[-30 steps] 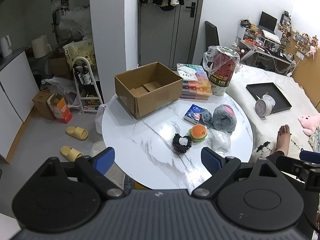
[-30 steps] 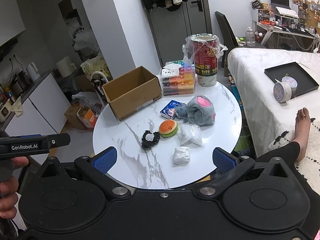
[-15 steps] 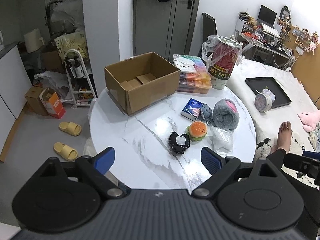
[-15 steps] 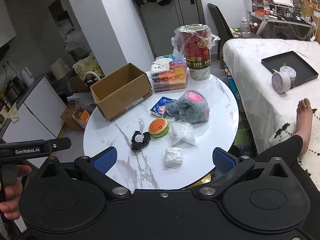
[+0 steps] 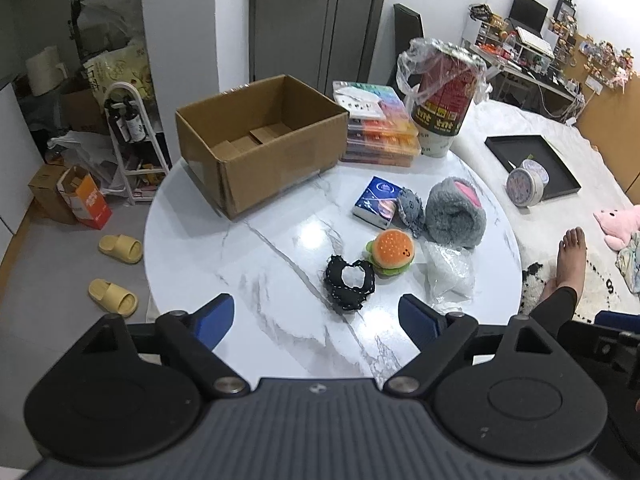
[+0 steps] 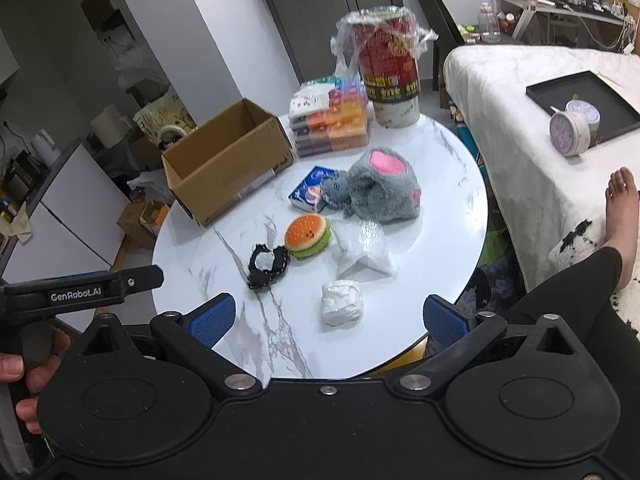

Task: Organize soft objects
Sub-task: 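Lower the left tool onto the black lace scrunchie while the right tool approaches the white tissue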

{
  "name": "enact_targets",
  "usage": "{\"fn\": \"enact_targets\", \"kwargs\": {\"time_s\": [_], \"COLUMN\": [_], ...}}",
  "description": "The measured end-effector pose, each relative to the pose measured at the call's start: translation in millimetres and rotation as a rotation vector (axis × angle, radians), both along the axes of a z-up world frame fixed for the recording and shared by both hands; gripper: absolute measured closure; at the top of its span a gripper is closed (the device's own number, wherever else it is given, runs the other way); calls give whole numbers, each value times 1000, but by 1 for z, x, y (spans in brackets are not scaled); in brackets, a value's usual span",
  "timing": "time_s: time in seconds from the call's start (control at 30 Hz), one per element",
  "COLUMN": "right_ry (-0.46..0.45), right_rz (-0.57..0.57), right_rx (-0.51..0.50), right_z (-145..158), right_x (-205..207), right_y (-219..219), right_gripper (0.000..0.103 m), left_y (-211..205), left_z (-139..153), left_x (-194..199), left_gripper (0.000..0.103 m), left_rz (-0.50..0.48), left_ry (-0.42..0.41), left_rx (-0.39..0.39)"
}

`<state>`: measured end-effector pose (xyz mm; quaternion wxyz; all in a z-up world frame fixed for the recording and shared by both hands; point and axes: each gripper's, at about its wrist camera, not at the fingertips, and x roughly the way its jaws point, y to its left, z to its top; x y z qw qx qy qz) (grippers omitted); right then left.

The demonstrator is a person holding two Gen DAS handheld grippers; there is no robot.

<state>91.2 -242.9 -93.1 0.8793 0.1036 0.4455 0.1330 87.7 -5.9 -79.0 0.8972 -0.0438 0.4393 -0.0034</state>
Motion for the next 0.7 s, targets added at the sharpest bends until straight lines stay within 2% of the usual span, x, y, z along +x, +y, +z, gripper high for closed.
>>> {"fn": "enact_targets", "kwargs": {"time_s": [0.13, 0.27, 0.43, 0.5, 0.7], "right_ry": [44, 66, 116, 129, 149], "right_rz": [4, 11, 24, 30, 53], "right_rx": [8, 10, 1, -2, -10], "right_z": [-12, -22, -43, -49, -62], "right_x": [11, 19, 33, 35, 43], "right_y": [2, 5, 14, 18, 29], "right_gripper": [19, 24, 34, 37, 41], "left_y": [-3, -3, -2, -2, -5], "left_z": [-12, -24, -44, -51, -67], "left_x": [12, 23, 37, 42, 57], "left_gripper": [18, 19, 23, 28, 33], "left_rz": [-11, -18, -18, -17, -30], "left_ry": [17, 28, 65, 75, 92], "left_rx": [-9, -11, -21, -27, -37]}}
